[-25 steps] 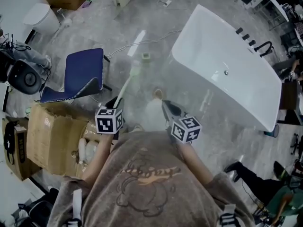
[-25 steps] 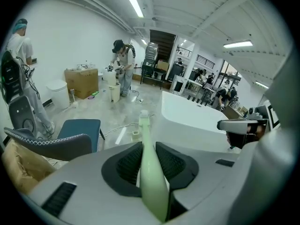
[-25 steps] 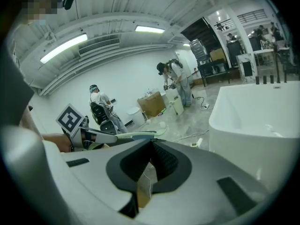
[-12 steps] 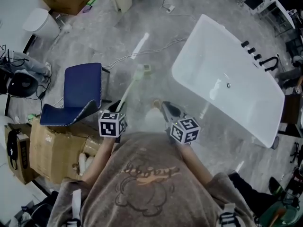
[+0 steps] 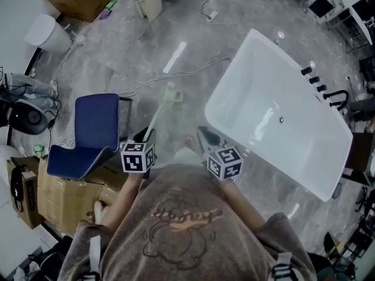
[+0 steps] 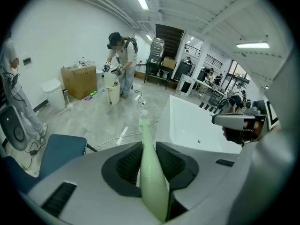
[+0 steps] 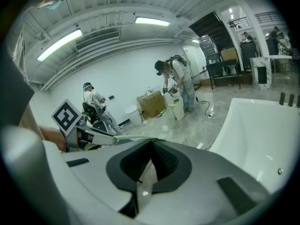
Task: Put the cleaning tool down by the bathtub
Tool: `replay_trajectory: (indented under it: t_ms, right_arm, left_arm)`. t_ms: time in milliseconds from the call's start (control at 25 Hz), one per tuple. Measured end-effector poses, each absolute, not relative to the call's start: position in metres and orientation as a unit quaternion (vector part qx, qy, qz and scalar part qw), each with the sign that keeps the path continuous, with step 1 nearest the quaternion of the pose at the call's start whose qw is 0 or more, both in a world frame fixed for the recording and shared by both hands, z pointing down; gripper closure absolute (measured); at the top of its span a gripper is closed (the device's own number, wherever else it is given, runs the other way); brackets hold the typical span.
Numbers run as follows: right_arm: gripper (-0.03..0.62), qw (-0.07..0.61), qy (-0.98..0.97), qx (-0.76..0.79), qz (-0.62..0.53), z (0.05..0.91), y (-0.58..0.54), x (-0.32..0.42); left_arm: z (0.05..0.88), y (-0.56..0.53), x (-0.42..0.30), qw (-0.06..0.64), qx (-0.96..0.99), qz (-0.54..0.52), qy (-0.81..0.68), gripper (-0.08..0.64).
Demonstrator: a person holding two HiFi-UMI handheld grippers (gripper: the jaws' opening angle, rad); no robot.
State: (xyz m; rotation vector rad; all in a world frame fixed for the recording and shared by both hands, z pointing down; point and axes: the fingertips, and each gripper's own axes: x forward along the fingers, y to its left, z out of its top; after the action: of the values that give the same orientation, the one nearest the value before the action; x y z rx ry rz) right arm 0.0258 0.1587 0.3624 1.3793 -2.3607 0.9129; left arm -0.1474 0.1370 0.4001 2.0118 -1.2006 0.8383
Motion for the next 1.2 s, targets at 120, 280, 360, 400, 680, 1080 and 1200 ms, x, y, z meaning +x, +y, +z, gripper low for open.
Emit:
replay_trajectory:
  t_ms: [120,280,360,400,680,1080,1200]
  right_arm:
    - [0.592,0.133,-0.816,0.467,0.315,0.369,0.136,0.036]
    - [0.592,0.147,-0.816,0.463,0.315,0.379,0.114,0.038]
    - [0.592,0.15,-0.813,0.464,0.318,0.385,0.103,0.037]
    - [0.593,0.151,-0.811,0.465,0.32,0.387,0.097,0.037]
    - [0.592,0.14,-0.801,0.479,0.331,0.397,0.051,0.026]
    - [0.592,0.145,-0.786,0.5,0.334,0.429,0.002,0.024]
    - [0.592,0.141,-0.783,0.503,0.339,0.441,-0.01,0.028]
  left_arm:
    - [0.405,0.115,-0.135,0.327,0.759,0.317,-0.465,0.462]
    - [0.411,0.091,-0.132,0.332,0.756,0.309,-0.471,0.462]
    - [0.415,0.079,-0.132,0.333,0.756,0.308,-0.471,0.46]
    - [0.418,0.074,-0.131,0.335,0.755,0.309,-0.471,0.462]
    - [0.436,0.035,-0.125,0.341,0.76,0.319,-0.451,0.462]
    - [0.471,-0.013,-0.123,0.347,0.76,0.334,-0.436,0.462]
    - [0.485,-0.022,-0.12,0.35,0.757,0.34,-0.435,0.462]
